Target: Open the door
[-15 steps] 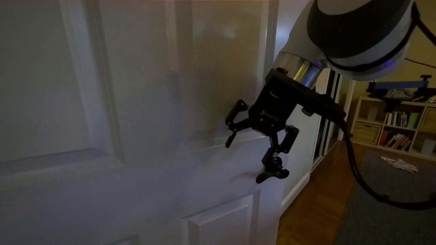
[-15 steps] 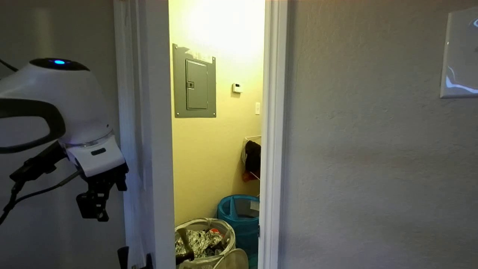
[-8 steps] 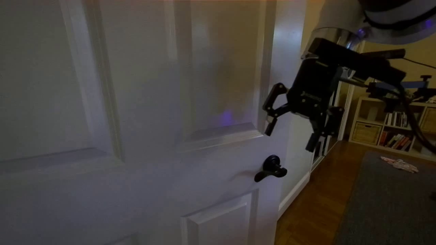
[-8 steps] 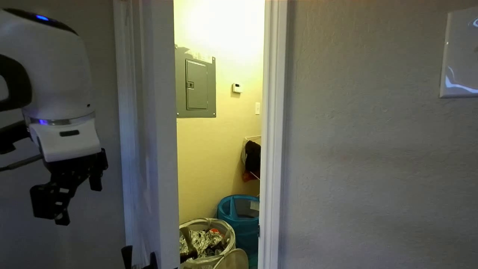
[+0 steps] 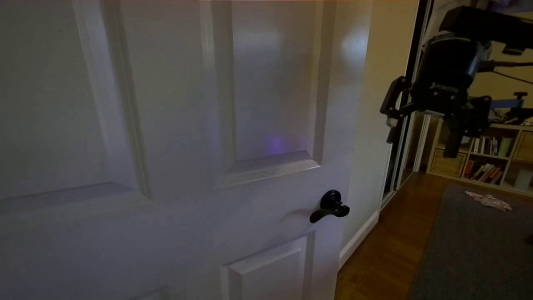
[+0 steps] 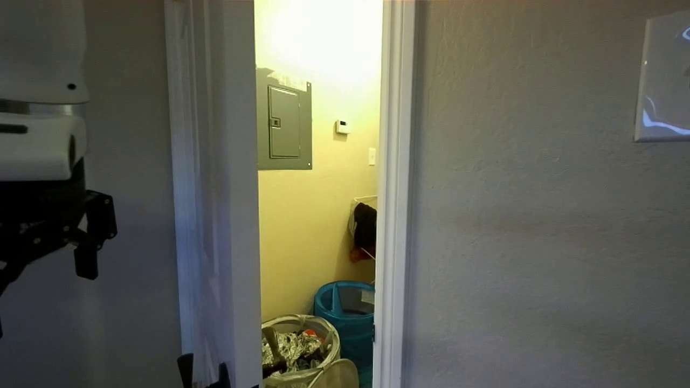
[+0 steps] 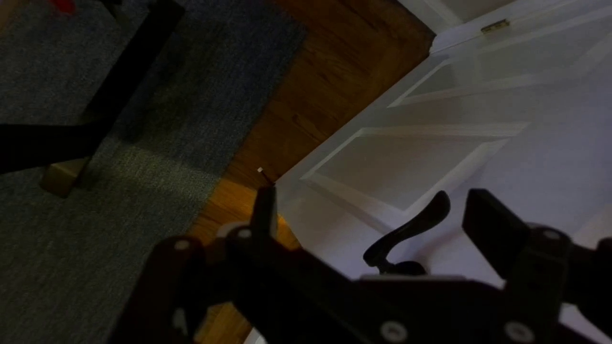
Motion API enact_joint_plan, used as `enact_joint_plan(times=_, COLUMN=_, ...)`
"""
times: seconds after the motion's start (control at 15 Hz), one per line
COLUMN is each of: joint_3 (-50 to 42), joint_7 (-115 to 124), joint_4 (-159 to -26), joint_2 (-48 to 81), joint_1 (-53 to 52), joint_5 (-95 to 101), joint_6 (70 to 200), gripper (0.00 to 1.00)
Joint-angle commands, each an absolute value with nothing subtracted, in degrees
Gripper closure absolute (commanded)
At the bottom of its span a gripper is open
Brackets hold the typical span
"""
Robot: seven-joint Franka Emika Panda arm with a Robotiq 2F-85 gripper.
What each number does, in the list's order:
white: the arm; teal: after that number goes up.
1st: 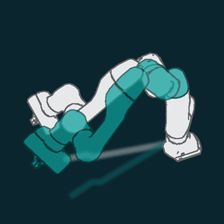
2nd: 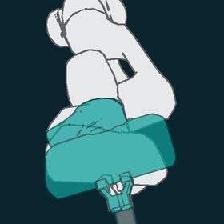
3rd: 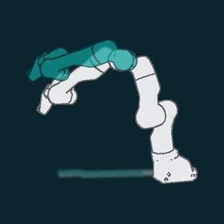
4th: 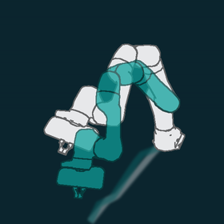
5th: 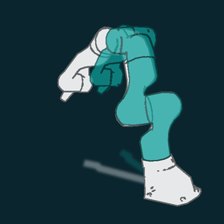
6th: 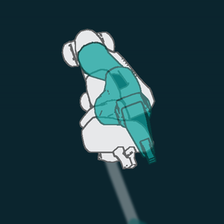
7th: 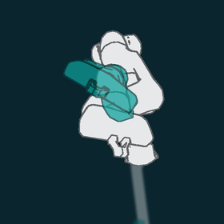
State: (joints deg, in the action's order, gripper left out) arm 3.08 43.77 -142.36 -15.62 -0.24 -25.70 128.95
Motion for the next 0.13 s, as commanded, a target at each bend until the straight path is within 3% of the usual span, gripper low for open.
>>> enact_joint_plan(times=0.0, joint_3=3.22, joint_7=43.79, joint_4=-142.28, joint_2=-15.38, joint_1=-0.27, joint_5=-25.67, joint_6=128.88, gripper=0.00)
enact_joint_plan(times=0.07, joint_3=3.36, joint_7=43.79, joint_4=-142.20, joint_2=-15.00, joint_1=-0.41, joint_5=-25.66, joint_6=128.94, gripper=0.00)
